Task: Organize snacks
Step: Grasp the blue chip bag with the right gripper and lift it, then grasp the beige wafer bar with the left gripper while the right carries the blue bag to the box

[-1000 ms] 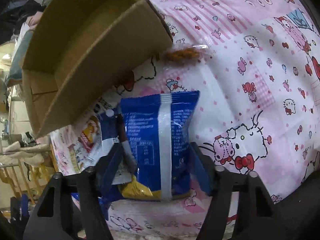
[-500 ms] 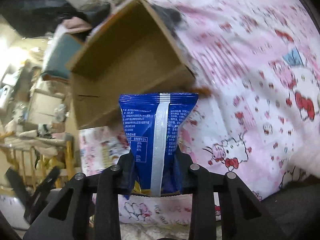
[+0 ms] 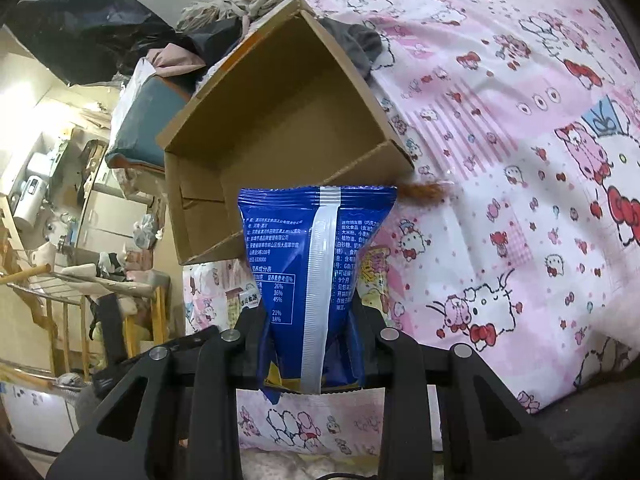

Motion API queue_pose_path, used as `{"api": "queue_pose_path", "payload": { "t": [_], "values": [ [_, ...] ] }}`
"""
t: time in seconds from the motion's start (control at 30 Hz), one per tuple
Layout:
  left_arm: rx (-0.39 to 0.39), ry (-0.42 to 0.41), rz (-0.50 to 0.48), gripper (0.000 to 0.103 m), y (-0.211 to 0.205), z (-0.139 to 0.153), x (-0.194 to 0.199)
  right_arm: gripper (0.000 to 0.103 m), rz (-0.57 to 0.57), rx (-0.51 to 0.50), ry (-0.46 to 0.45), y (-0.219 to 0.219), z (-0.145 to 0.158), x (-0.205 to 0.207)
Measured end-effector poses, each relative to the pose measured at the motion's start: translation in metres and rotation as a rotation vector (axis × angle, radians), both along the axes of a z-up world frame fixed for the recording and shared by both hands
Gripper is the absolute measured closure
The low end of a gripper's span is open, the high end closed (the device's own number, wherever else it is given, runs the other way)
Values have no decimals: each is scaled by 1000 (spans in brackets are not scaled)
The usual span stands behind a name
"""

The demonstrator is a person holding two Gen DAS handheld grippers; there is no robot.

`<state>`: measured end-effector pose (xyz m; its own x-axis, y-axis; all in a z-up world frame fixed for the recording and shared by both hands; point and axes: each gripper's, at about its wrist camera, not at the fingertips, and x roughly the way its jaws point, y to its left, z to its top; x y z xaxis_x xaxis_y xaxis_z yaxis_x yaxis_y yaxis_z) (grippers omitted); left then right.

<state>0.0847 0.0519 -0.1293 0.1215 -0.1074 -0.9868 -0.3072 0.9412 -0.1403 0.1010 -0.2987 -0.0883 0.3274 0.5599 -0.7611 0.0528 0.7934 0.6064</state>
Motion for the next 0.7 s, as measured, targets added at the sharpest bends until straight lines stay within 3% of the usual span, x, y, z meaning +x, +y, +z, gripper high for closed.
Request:
{"api": "queue_pose_path", "payload": {
  "t": [0.17,0.2,0.3,0.43,0.57,0.7],
  "values": [
    [26,32,-61,55,-17,-18,11,71,1,9,4,-1,-1,0],
    [35,36,-77,58,-21,-21,13,71,1,11,5,-2,-1,0],
    [56,39,-115,81,-29,-28,15,71,5,12,4,-1,-1,0],
    [27,15,-117,81,-29,-25,12,71,12,17,-3,1,2,0],
    [8,-16,-83,81,-21,-2,0,71,18,26,-12,2,5,-2],
    [32,-99,-70,81,-17,31,-12,71,26,33,-22,3,8,-1]
  ]
}}
